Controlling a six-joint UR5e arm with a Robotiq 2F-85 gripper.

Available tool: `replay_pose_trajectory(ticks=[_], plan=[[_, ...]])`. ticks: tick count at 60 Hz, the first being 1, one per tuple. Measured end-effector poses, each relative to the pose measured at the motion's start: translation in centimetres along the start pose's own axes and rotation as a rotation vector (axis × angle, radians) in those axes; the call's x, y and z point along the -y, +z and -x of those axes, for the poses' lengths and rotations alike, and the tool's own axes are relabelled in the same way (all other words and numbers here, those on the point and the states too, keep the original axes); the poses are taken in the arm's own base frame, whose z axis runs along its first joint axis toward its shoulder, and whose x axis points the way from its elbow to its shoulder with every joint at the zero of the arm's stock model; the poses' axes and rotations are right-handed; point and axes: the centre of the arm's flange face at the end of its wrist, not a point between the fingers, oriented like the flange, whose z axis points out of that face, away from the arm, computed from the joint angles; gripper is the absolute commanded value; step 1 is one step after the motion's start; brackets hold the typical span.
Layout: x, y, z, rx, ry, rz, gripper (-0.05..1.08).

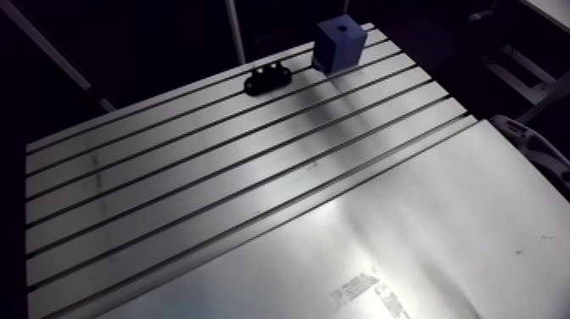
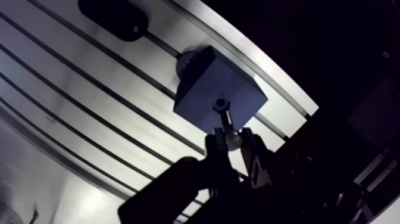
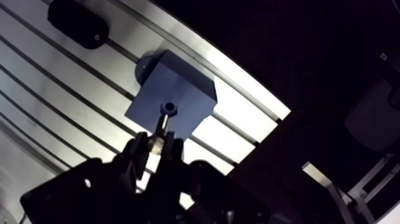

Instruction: Pick up the M10 bolt and insert it into the hex recess until seated.

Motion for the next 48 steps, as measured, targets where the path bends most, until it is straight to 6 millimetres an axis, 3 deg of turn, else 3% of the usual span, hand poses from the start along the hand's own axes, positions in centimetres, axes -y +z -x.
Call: replay_pose_trajectory(ticks=[48], plan=[[-0.6,2.3,-0.2,0.011,-0.002,-0.022,1.07]])
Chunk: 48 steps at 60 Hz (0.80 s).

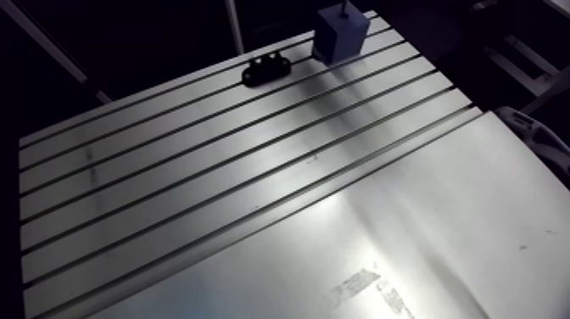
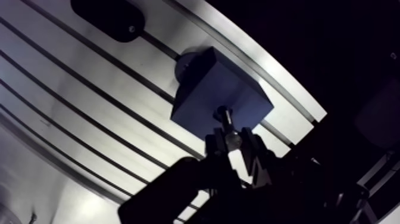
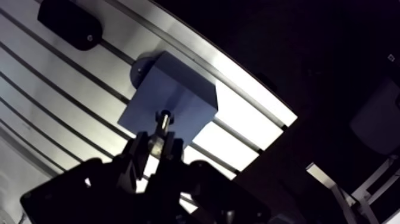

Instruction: Pick up the M10 bolt and insert it into the hex recess until seated.

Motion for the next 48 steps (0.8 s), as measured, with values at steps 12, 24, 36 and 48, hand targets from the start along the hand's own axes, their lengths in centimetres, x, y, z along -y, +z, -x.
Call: replay_pose_trajectory(ticks=[12,24,36,48], plan=[[-0.08,0.22,-0.11,0.002,-0.001,-0.001,1.07],[-0.06,0.23,-0.15,0.004,-0.002,-0.001,1.07],[-0.02,0.36,-0.14,0.006,-0.003,-0.002,1.07],[0.02,0.45,-0.13,0.007,-0.003,-0.004,1.07]])
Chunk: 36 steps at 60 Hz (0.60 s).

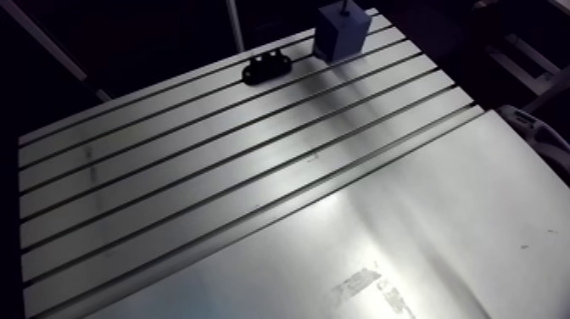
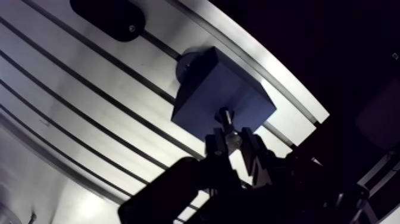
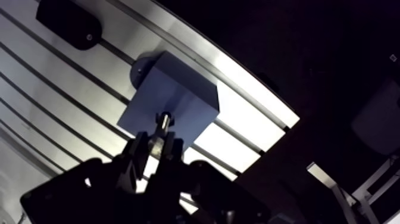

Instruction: Pick up the M10 bolt and insert it into the hex recess until seated.

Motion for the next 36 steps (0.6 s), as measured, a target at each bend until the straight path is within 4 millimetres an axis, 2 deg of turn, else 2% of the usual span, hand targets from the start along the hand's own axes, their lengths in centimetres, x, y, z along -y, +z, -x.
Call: replay_pose_trajectory(ticks=[36], plan=[[0.07,0.34,-0.13,0.000,0.000,-0.005,1.07]])
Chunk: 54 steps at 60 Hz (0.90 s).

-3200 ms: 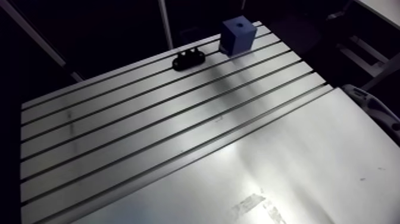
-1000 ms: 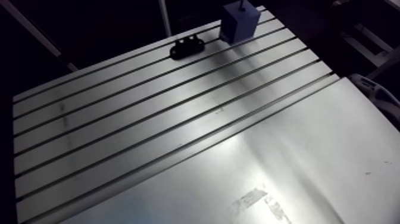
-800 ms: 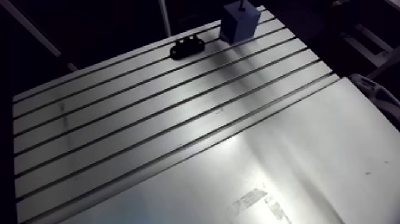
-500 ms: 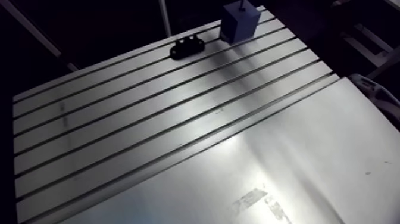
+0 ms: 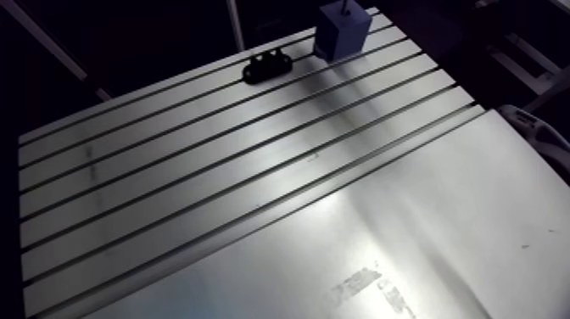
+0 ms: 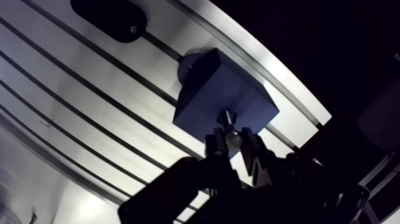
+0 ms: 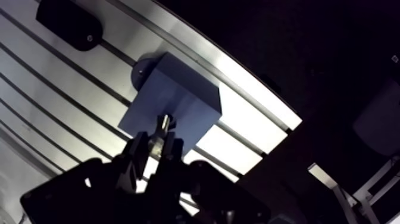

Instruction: Pick up the M10 bolt and insert it into the hex recess until seated.

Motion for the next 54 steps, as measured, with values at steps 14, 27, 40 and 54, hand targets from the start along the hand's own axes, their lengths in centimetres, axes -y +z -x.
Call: replay_pose_trajectory(ticks=[14,27,40,54], plan=[[-0.06,0.38,0.01,0.002,0.001,-0.005,1.07],[-0.11,0.53,0.06,0.003,0.002,-0.006,1.07],[-0.13,0.59,0.05,0.004,0.002,-0.007,1.07],[-0.17,0.65,0.08,0.004,0.001,-0.007,1.07]])
